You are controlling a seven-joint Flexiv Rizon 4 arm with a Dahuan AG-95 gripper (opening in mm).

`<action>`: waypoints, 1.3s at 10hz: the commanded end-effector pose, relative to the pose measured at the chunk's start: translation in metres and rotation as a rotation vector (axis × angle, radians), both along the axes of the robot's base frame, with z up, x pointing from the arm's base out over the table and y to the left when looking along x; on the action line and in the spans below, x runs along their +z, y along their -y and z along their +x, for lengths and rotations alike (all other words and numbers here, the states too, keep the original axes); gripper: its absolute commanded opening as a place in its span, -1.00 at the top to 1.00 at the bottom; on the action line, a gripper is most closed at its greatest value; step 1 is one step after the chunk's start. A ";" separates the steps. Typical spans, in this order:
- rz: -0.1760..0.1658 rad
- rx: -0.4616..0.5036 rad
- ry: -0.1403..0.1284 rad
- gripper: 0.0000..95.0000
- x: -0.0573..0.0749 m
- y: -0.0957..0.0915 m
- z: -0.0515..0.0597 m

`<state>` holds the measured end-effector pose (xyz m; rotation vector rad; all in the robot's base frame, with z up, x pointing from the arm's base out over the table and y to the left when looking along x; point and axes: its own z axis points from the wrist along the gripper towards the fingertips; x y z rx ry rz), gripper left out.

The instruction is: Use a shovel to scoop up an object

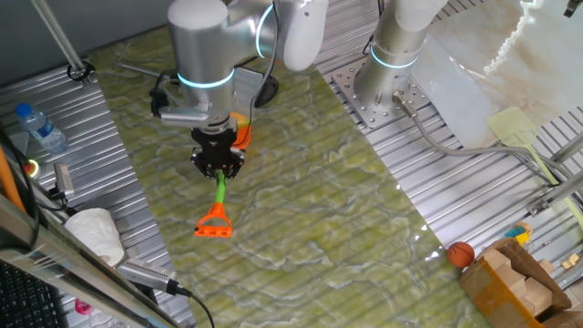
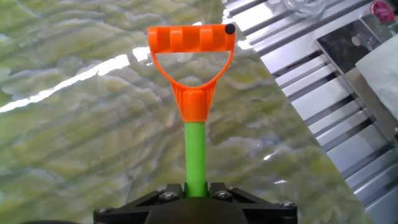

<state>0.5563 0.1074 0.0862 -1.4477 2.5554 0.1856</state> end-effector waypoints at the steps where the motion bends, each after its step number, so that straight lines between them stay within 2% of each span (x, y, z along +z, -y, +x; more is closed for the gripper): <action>1: -0.024 -0.001 -0.032 1.00 -0.001 -0.001 0.001; 4: -0.002 -0.008 -0.034 1.00 -0.001 -0.002 0.003; 5: -0.001 -0.014 -0.044 1.00 0.000 -0.003 0.004; 6: -0.006 -0.027 -0.067 1.00 0.000 -0.005 0.007; 8: -0.020 -0.046 -0.085 1.00 0.002 -0.013 0.011; 11: -0.040 -0.065 -0.093 1.00 0.011 -0.029 0.015; 13: -0.055 -0.109 -0.098 1.00 0.019 -0.039 0.016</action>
